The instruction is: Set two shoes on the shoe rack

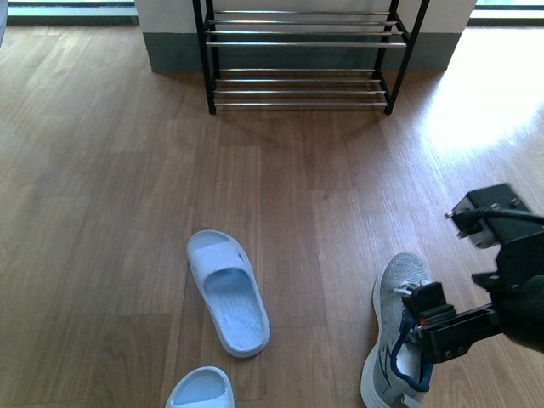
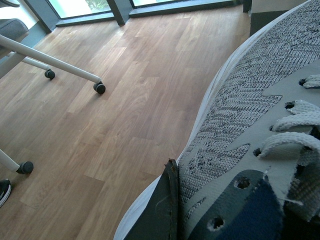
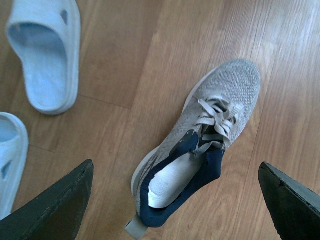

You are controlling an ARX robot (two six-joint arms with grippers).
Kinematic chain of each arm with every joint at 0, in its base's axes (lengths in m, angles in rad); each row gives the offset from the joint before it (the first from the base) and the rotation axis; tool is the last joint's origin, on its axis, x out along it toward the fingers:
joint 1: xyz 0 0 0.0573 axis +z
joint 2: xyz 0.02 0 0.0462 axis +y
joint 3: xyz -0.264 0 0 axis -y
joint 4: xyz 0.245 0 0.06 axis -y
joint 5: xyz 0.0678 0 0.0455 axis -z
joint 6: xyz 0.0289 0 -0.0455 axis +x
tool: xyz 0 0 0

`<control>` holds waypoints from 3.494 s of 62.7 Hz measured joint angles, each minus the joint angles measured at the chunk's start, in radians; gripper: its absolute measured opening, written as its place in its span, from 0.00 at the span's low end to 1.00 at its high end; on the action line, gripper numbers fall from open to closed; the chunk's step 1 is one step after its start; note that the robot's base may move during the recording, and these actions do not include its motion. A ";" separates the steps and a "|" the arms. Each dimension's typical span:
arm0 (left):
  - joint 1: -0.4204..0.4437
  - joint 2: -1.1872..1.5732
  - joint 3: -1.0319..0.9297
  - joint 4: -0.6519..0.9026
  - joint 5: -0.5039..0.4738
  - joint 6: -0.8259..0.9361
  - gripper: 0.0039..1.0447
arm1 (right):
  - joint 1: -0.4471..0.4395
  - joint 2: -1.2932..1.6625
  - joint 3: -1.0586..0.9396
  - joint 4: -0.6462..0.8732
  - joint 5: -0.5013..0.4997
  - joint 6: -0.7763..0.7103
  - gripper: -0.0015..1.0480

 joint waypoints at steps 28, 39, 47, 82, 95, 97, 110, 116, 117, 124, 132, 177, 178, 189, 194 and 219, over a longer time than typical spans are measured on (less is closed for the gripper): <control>0.000 0.000 0.000 0.000 0.000 0.000 0.01 | -0.163 0.450 0.323 -0.086 0.036 0.003 0.91; 0.000 0.000 0.000 0.000 0.000 0.000 0.01 | -0.227 0.481 0.367 -0.105 0.035 -0.005 0.91; 0.000 0.000 0.000 0.000 0.000 0.000 0.01 | -0.225 0.538 0.405 -0.112 0.032 0.001 0.91; 0.000 0.000 0.000 0.000 0.000 0.000 0.01 | -0.179 0.645 0.474 -0.063 0.036 0.133 0.34; 0.000 0.000 0.000 0.000 0.000 0.000 0.01 | -0.163 0.653 0.483 -0.082 0.032 0.178 0.01; 0.000 0.000 0.000 0.000 0.000 0.000 0.01 | -0.162 0.652 0.480 -0.082 0.032 0.177 0.01; 0.000 0.000 0.000 0.000 0.000 0.000 0.01 | -0.163 0.550 0.406 -0.105 0.032 0.098 0.01; 0.000 0.000 0.000 0.000 0.000 0.000 0.01 | -0.169 0.440 0.347 -0.101 0.074 -0.026 0.01; 0.000 0.000 0.000 0.000 0.000 0.000 0.01 | -0.172 0.410 0.334 -0.100 0.077 -0.055 0.01; 0.000 0.000 0.000 0.000 0.000 0.000 0.01 | -0.192 0.256 0.264 -0.086 0.061 -0.246 0.01; 0.000 0.000 0.000 0.000 0.000 0.000 0.01 | -0.230 -0.003 0.163 -0.150 -0.011 -0.441 0.01; 0.000 0.000 0.000 0.000 -0.002 0.000 0.01 | -0.456 -1.458 -0.169 -0.837 -0.468 -0.602 0.01; 0.000 0.000 0.000 0.000 -0.005 0.000 0.01 | -0.457 -1.458 -0.171 -0.838 -0.467 -0.603 0.01; 0.001 0.000 0.000 0.000 -0.003 0.000 0.01 | -0.456 -1.460 -0.170 -0.838 -0.481 -0.602 0.01; 0.001 -0.001 0.000 0.000 -0.002 0.000 0.01 | -0.456 -1.459 -0.170 -0.838 -0.473 -0.603 0.01; -0.001 -0.001 -0.001 0.000 0.005 0.000 0.01 | -0.457 -1.460 -0.169 -0.839 -0.473 -0.605 0.01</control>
